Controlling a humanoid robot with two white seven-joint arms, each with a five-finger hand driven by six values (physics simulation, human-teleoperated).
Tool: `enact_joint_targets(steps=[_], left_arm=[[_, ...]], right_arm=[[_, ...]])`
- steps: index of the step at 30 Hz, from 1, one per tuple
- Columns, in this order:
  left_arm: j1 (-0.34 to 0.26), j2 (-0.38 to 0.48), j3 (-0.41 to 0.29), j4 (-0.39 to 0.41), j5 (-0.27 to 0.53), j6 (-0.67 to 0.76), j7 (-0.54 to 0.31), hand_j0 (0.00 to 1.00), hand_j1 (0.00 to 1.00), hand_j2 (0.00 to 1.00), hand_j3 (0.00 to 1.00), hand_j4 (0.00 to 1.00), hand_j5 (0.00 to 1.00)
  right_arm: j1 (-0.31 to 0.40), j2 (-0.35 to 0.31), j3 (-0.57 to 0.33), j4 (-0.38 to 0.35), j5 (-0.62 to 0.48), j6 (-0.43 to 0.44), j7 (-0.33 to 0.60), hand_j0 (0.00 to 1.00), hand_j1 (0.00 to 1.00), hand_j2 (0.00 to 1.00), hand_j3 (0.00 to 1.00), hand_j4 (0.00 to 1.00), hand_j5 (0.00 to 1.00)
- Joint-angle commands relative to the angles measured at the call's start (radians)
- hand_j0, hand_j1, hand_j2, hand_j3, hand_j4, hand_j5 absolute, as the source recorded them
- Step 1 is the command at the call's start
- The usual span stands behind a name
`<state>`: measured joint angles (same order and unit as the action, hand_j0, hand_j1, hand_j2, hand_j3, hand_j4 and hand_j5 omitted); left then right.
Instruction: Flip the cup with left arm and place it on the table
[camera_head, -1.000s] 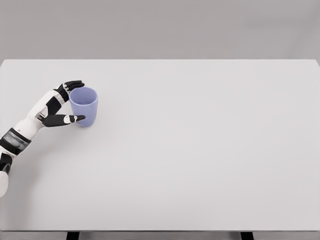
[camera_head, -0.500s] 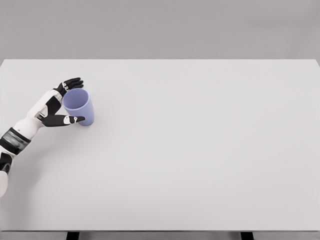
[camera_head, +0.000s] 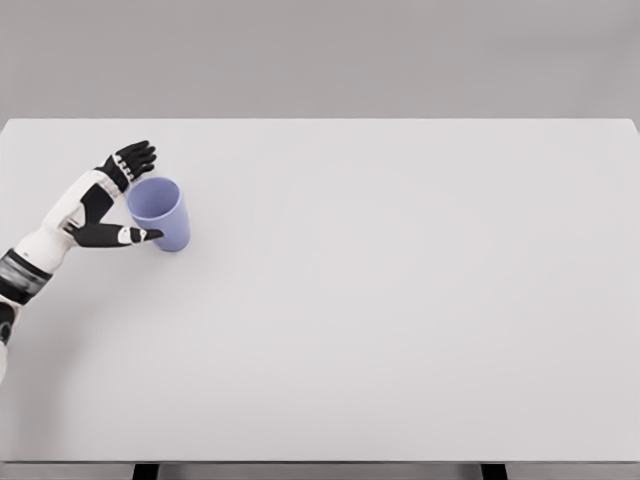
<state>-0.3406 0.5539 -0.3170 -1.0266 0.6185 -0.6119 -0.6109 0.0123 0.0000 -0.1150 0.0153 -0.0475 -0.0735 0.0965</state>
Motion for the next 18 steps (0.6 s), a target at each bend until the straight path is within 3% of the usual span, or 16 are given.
enact_joint_targets(steps=[1,7,11,18], left_arm=[[0.0,0.018,0.007,-0.02,0.009,0.001,0.0,1.0,1.0,1.0,1.0,1.0,1.0],[0.0,0.072,0.007,-0.07,0.015,0.001,0.0,1.0,1.0,1.0,1.0,1.0,1.0],[0.002,0.167,0.0,-0.156,-0.002,0.001,0.0,1.0,1.0,1.0,1.0,1.0,1.0],[0.0,0.251,0.001,-0.21,-0.077,0.001,0.0,1.0,1.0,1.0,1.0,1.0,1.0]], right_arm=[[0.0,0.0,0.0,0.0,0.0,0.0,0.0,1.0,1.0,1.0,1.0,1.0,1.0],[0.0,0.0,0.0,0.0,0.0,0.0,0.0,1.0,1.0,1.0,1.0,1.0,1.0],[0.0,0.0,0.0,0.0,0.0,0.0,0.0,1.0,1.0,1.0,1.0,1.0,1.0],[0.0,0.0,0.0,0.0,0.0,0.0,0.0,1.0,1.0,1.0,1.0,1.0,1.0]])
